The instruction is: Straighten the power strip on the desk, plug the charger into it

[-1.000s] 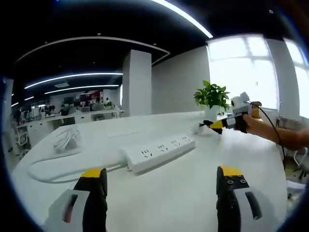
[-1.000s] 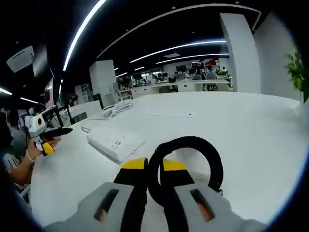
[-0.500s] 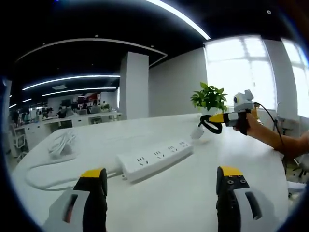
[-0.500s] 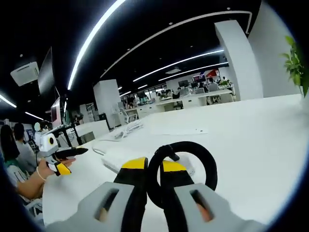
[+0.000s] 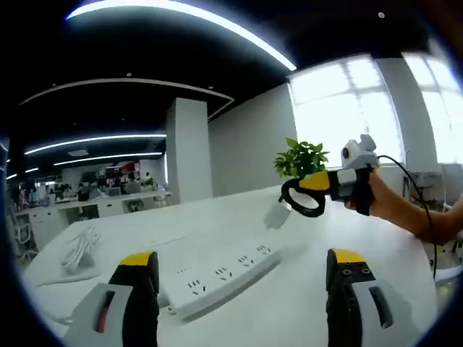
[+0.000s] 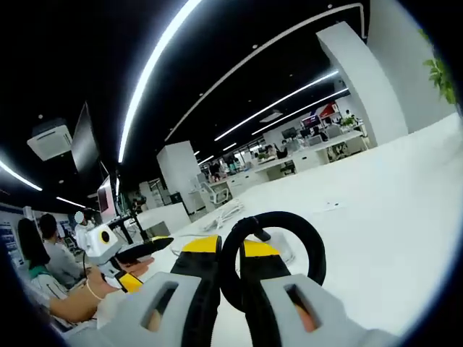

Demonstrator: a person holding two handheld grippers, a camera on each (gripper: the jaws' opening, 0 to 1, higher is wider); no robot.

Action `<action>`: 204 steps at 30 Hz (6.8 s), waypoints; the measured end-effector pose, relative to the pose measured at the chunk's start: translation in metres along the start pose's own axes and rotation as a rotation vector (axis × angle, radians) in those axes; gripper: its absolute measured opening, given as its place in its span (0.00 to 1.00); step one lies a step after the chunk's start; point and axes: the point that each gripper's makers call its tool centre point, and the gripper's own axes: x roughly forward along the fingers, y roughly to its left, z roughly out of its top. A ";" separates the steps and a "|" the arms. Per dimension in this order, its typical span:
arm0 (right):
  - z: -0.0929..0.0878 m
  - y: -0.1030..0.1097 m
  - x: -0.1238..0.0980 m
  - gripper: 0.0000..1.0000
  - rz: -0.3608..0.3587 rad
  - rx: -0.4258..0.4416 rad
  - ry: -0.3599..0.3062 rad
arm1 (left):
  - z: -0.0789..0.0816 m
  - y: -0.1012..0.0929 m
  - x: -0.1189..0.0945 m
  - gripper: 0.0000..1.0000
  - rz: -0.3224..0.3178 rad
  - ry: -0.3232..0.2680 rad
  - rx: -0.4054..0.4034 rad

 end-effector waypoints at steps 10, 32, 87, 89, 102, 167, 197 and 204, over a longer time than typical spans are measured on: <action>0.001 0.019 0.011 0.07 0.027 0.003 -0.010 | 0.009 0.004 0.010 0.98 0.008 -0.034 -0.002; 0.004 0.041 0.014 0.08 0.090 0.010 -0.025 | 0.028 -0.004 0.035 0.99 0.008 -0.144 0.073; 0.003 0.068 0.007 0.08 0.151 -0.027 -0.030 | 0.036 -0.046 0.088 0.57 0.008 -0.211 0.364; 0.002 0.067 0.007 0.08 0.151 -0.027 -0.027 | 0.035 -0.049 0.088 0.56 -0.004 -0.212 0.373; -0.002 0.064 0.009 0.08 0.137 -0.018 -0.023 | 0.025 -0.059 0.096 0.29 -0.032 -0.171 0.484; -0.017 0.028 0.036 0.10 0.089 0.025 -0.049 | -0.010 -0.058 0.126 0.25 -0.678 0.047 0.192; -0.030 0.028 0.041 0.26 0.083 -0.204 -0.040 | -0.028 -0.049 0.129 0.25 -0.660 0.064 0.239; -0.031 0.031 0.041 0.29 0.095 -0.200 -0.041 | -0.026 -0.053 0.125 0.25 -0.654 0.064 0.268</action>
